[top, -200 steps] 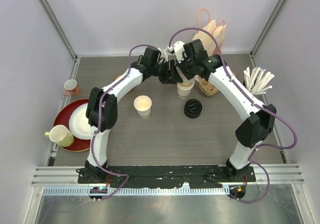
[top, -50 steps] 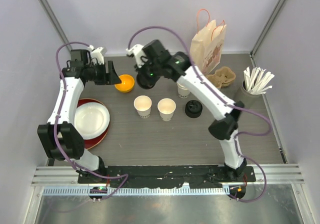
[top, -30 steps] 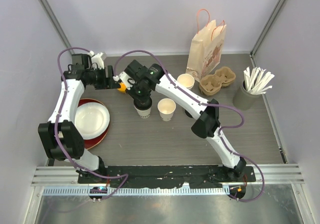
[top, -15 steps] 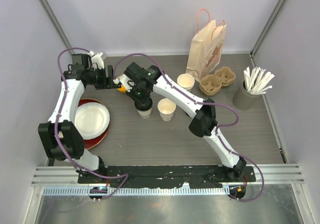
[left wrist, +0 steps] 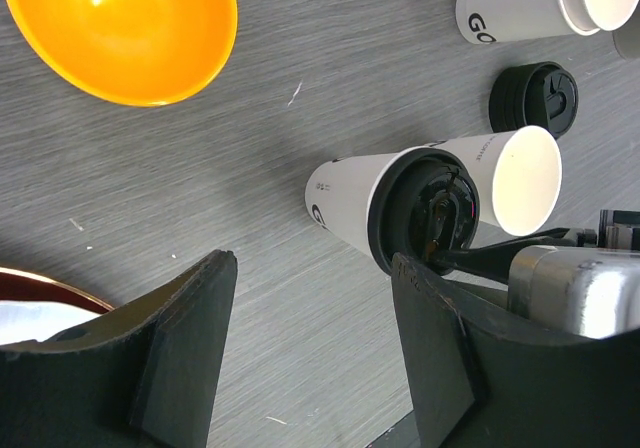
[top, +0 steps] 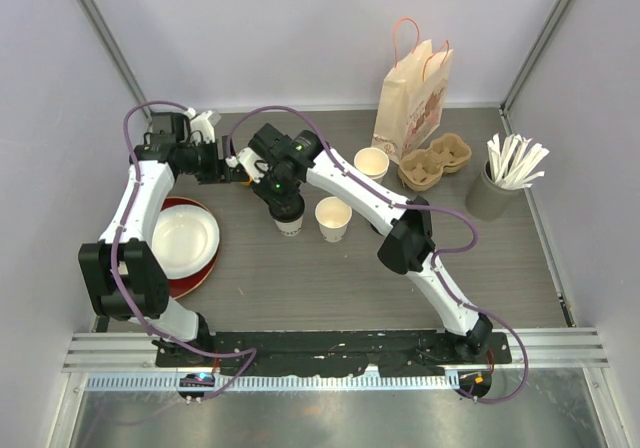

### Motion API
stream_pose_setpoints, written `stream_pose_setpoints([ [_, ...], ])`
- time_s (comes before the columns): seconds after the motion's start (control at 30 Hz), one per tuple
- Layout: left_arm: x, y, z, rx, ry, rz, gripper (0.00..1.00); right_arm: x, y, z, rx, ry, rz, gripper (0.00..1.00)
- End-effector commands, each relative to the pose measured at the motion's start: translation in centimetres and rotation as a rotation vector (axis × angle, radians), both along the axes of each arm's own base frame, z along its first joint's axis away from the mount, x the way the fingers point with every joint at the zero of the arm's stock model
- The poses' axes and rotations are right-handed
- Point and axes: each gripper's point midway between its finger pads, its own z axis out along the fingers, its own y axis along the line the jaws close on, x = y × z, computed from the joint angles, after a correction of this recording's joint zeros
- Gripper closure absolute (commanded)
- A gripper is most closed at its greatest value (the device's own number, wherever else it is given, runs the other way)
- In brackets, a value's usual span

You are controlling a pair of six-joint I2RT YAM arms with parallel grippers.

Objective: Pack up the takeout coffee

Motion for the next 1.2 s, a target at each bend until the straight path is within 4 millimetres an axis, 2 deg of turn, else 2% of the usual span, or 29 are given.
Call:
stream_pose_setpoints([
  [0.0,0.3,-0.9,1.0,-0.035,-0.032,-0.025,0.32,0.2,0.8,3.0,0.082,-0.049,0.016,0.72],
  [0.23,0.2,-1.4,0.8,-0.044,-0.022,-0.036,0.32,0.3,1.0,4.2,0.112,-0.074,0.020,0.64],
  [0.37,0.2,-1.5,0.8,-0.045,-0.022,-0.042,0.32,0.4,1.0,5.3,0.132,-0.095,0.021,0.53],
  [0.63,0.0,-1.7,0.5,-0.053,-0.010,-0.043,0.36,0.4,1.9,9.0,0.243,-0.146,0.031,0.43],
  [0.67,-0.3,-2.8,0.5,-0.053,-0.009,-0.071,0.39,0.7,1.7,9.2,0.246,-0.151,0.018,0.43],
  [0.7,-0.4,-2.9,0.2,-0.057,0.000,-0.071,0.41,0.8,1.6,9.5,0.254,-0.148,-0.012,0.43],
  [0.73,-0.4,-3.0,0.1,-0.058,-0.001,-0.072,0.44,1.4,1.3,10.7,0.282,-0.173,-0.047,0.44],
  [0.77,-0.4,-3.2,-0.2,-0.064,0.010,-0.072,0.47,1.8,0.6,10.0,0.273,-0.150,-0.090,0.47],
  [0.8,-0.7,-3.4,-0.6,-0.069,0.026,-0.071,0.48,3.0,-0.5,10.2,0.290,-0.141,-0.148,0.51],
  [0.83,-0.7,-3.6,-0.9,-0.073,0.034,-0.075,0.48,3.9,-0.5,10.8,0.357,-0.108,-0.222,0.61],
  [0.87,-0.9,-4.1,-1.2,-0.081,0.048,-0.082,0.48,3.7,-2.1,10.0,0.361,-0.062,-0.275,0.67],
  [0.9,-1.1,-4.4,-1.6,-0.082,0.061,-0.089,0.48,5.6,-3.9,9.7,0.390,-0.047,-0.356,0.72],
  [0.93,-1.2,-4.6,-1.9,-0.084,0.069,-0.095,0.49,6.8,-3.9,10.7,0.488,-0.038,-0.431,0.77],
  [0.97,-1.3,-5.0,-2.2,-0.083,0.079,-0.105,0.51,6.2,-4.9,9.0,0.489,0.017,-0.450,0.77],
  [1.03,-1.5,-5.1,-2.7,-0.080,0.098,-0.107,0.53,7.1,-5.9,8.5,0.525,0.042,-0.487,0.78],
  [1.17,-1.2,-4.8,-2.8,-0.057,0.098,-0.090,0.59,6.6,-5.9,6.7,0.511,0.096,-0.485,0.76],
])
